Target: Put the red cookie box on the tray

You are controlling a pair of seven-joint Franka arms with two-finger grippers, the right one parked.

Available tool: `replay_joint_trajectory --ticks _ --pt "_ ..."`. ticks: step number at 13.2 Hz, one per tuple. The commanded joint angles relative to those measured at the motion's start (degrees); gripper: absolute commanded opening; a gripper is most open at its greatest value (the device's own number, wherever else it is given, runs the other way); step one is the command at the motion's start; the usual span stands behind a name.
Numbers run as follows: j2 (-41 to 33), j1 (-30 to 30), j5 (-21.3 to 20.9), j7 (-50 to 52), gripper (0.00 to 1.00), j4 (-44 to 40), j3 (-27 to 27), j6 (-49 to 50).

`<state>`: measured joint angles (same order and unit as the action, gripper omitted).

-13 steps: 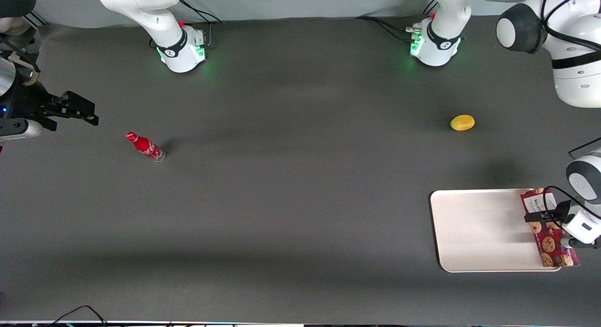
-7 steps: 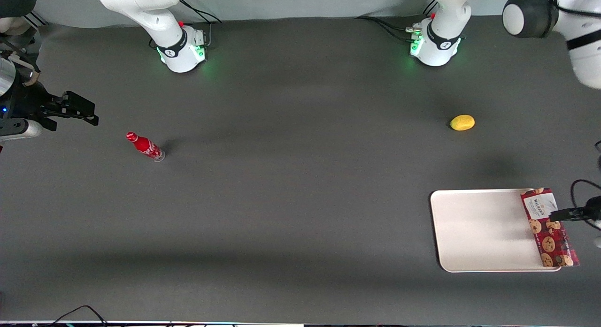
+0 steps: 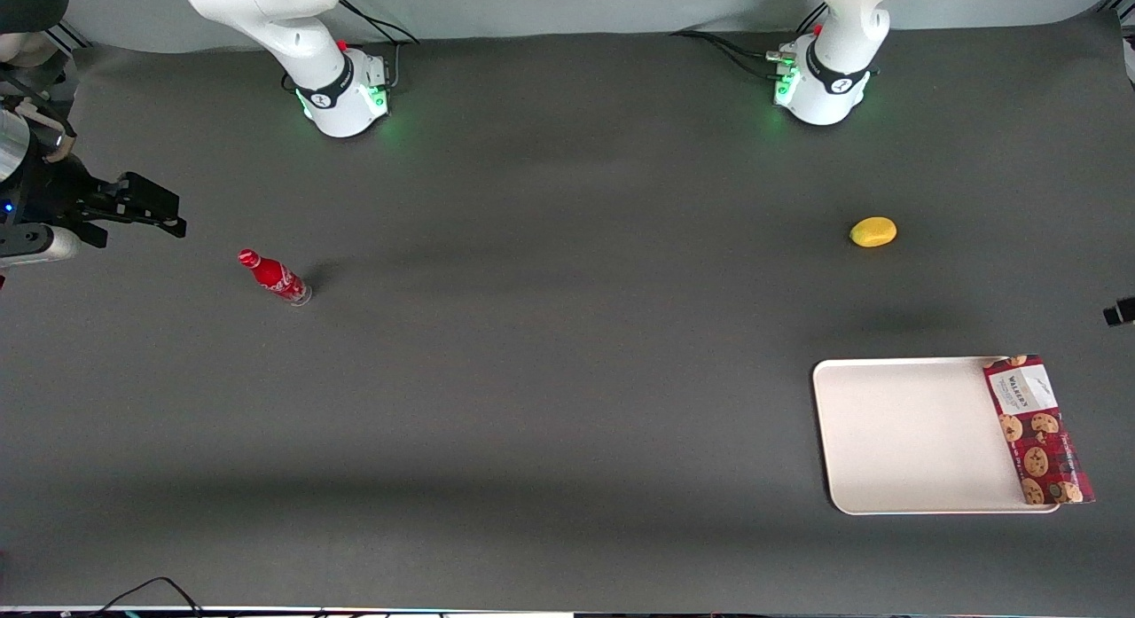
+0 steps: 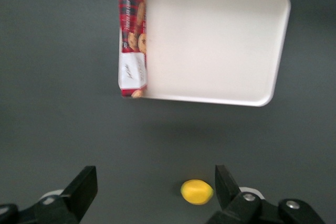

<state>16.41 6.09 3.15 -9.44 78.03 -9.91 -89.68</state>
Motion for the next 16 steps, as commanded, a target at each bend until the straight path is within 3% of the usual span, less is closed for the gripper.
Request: replay_joint_trajectory --ticks 1,5,16 --pt "-11.4 -0.6 -1.7 5.3 1.00 13.1 5.1 -1.5" --pt "-17.5 -0.5 -1.7 6.8 1.00 18.8 9.7 -1.3" --pt "-18.0 -1.9 -4.4 10.0 1.00 15.1 14.6 2.3"
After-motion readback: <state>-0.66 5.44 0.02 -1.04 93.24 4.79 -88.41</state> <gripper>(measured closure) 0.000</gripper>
